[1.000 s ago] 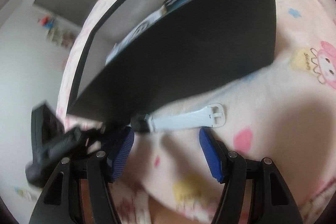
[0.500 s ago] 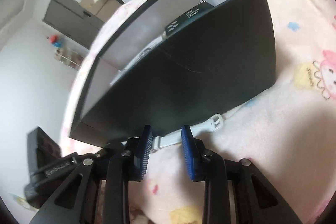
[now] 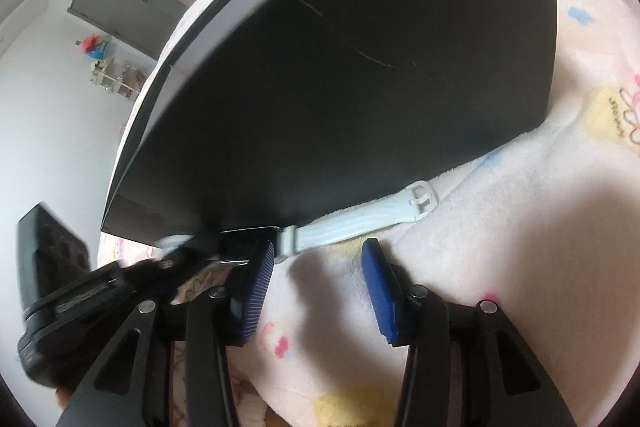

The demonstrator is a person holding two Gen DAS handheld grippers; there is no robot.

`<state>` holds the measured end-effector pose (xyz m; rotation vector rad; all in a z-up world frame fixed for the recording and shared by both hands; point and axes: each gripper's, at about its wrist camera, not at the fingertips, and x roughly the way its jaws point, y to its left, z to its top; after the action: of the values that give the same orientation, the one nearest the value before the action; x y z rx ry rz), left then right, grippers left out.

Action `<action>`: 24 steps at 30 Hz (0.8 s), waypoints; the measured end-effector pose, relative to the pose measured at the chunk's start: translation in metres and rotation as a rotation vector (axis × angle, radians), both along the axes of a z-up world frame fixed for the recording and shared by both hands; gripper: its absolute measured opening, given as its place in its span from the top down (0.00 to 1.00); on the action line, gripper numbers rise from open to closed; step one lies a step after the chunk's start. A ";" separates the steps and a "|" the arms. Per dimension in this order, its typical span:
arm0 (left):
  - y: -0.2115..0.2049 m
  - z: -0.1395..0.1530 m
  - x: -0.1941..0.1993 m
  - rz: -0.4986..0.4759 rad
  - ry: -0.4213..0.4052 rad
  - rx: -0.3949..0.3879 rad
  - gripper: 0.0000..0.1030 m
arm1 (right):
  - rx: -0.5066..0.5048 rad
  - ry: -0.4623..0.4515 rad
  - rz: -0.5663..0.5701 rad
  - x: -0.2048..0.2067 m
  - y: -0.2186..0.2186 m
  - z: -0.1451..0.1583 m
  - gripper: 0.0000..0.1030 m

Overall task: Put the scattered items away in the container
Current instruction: 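Lift the smartwatch with the left tool and carry it toward the black box, then lower the smartwatch into the black box and open the left tool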

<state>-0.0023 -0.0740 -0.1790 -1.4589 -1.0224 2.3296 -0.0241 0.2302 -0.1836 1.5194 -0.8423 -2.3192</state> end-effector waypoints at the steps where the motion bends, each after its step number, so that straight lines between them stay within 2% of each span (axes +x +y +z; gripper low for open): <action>1: -0.003 0.005 0.006 0.006 0.022 0.015 0.98 | -0.014 0.000 -0.003 0.001 0.002 0.000 0.59; 3: -0.007 0.010 0.016 0.013 0.040 0.034 0.98 | -0.049 -0.001 -0.009 0.002 0.006 0.000 0.59; 5: -0.025 0.022 0.013 0.014 0.039 0.048 0.98 | -0.096 -0.010 -0.020 0.004 0.009 -0.002 0.59; 7: -0.023 0.027 0.007 0.009 0.043 0.057 0.98 | -0.166 -0.021 -0.026 0.004 0.009 -0.003 0.59; 11: -0.029 0.039 0.010 0.018 0.050 0.045 0.98 | -0.371 -0.085 0.007 0.006 0.000 -0.010 0.59; 13: -0.030 0.036 0.009 0.025 0.046 0.045 0.98 | -0.441 -0.132 0.030 0.006 -0.010 -0.020 0.60; 15: -0.028 0.036 0.006 0.033 0.046 0.030 0.98 | -0.429 -0.146 0.008 0.006 -0.015 -0.030 0.60; 20: -0.023 0.032 -0.005 0.037 0.047 0.002 0.98 | -0.469 -0.115 -0.102 0.002 -0.012 -0.041 0.61; 22: -0.022 0.032 -0.007 0.034 0.043 -0.024 0.98 | -0.452 -0.093 -0.110 0.001 -0.015 -0.041 0.61; 23: -0.022 0.032 -0.006 0.033 0.046 -0.031 0.98 | -0.424 -0.081 -0.101 0.002 -0.017 -0.040 0.64; 24: -0.020 0.033 -0.006 0.032 0.052 -0.035 0.98 | -0.393 -0.064 -0.092 0.003 -0.018 -0.037 0.72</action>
<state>-0.0085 -0.0944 -0.1457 -1.3960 -1.0033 2.4062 -0.0210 0.2119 -0.2207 1.4111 -1.3184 -2.0132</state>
